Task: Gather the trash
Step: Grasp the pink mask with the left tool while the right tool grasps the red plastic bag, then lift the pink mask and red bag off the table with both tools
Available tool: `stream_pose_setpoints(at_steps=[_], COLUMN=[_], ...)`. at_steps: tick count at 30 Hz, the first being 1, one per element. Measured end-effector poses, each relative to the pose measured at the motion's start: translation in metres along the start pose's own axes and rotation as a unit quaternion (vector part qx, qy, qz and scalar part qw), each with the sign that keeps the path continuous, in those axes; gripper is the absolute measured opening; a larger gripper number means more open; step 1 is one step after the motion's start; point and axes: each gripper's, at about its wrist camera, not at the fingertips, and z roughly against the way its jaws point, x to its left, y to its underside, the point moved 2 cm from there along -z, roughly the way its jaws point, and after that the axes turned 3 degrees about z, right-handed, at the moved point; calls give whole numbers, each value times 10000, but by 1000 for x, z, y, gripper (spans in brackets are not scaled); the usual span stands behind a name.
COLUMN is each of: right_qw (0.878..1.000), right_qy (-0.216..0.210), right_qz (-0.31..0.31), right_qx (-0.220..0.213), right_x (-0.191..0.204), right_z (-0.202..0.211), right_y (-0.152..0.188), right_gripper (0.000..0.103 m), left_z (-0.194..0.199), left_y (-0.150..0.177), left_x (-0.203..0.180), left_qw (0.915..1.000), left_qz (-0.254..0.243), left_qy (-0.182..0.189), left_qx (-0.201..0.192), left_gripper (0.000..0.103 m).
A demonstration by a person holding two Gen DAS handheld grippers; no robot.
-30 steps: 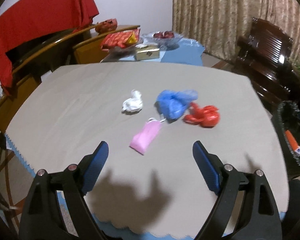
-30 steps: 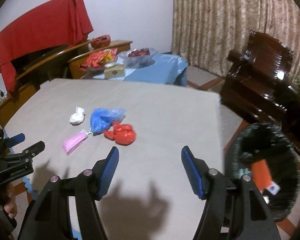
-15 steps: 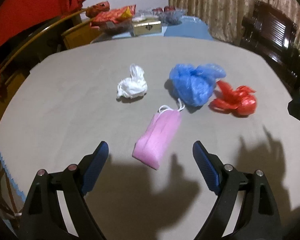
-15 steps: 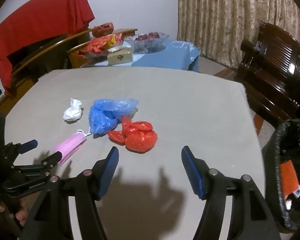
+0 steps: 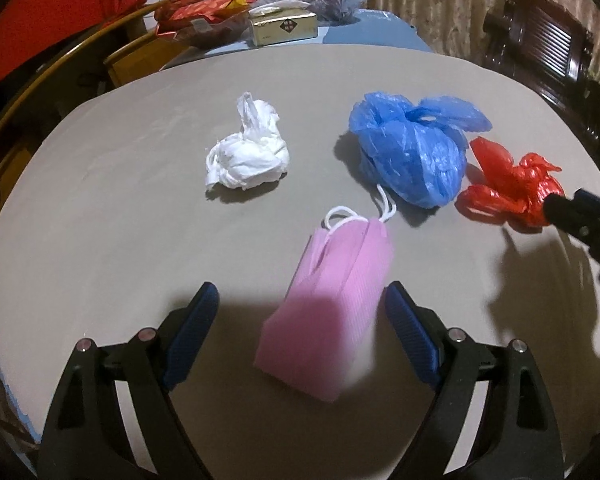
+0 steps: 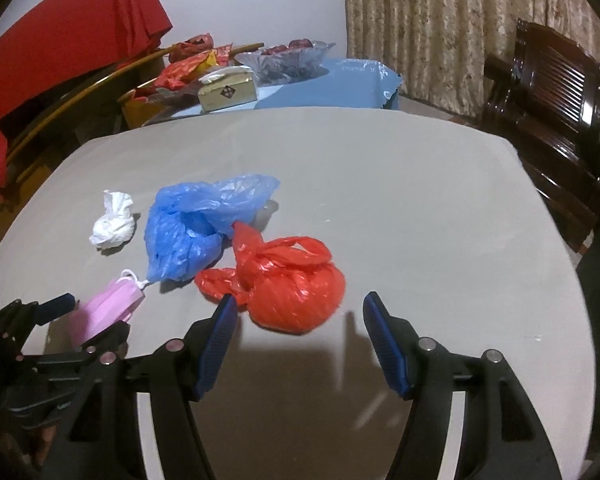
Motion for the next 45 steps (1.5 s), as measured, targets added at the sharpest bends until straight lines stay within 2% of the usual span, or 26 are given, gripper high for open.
stream_pose_setpoints(at_steps=[5, 6, 7, 10, 17, 25, 45], right_qw=[10000, 9999, 9999, 9995, 9995, 9995, 9994], right_qy=[7, -5, -44, -157, -251, -260, 24], right_qz=[-75, -81, -89, -141, -101, -151, -273], right_qx=[50, 81, 133, 215, 154, 67, -206], right_x=[1, 0, 0, -4, -6, -14, -65], right_z=[-15, -18, -21, -25, -8, 31, 142], right_y=[-1, 0, 1, 1, -2, -5, 13], right_gripper=[64, 61, 50, 43, 40, 40, 40], left_z=[2, 3, 3, 4, 24, 58, 157], left_y=[1, 1, 0, -2, -10, -14, 5], left_x=[-9, -11, -13, -14, -17, -29, -96], left_qw=[9996, 9994, 9993, 9991, 9986, 9984, 9958], left_qz=[-108, -122, -137, -81, -4, 157, 268], left_qy=[225, 281, 300, 384, 465, 349, 524], left_qx=[-128, -144, -157, -157, -269, -405, -701], left_gripper=[48, 37, 27, 11, 8, 8, 8])
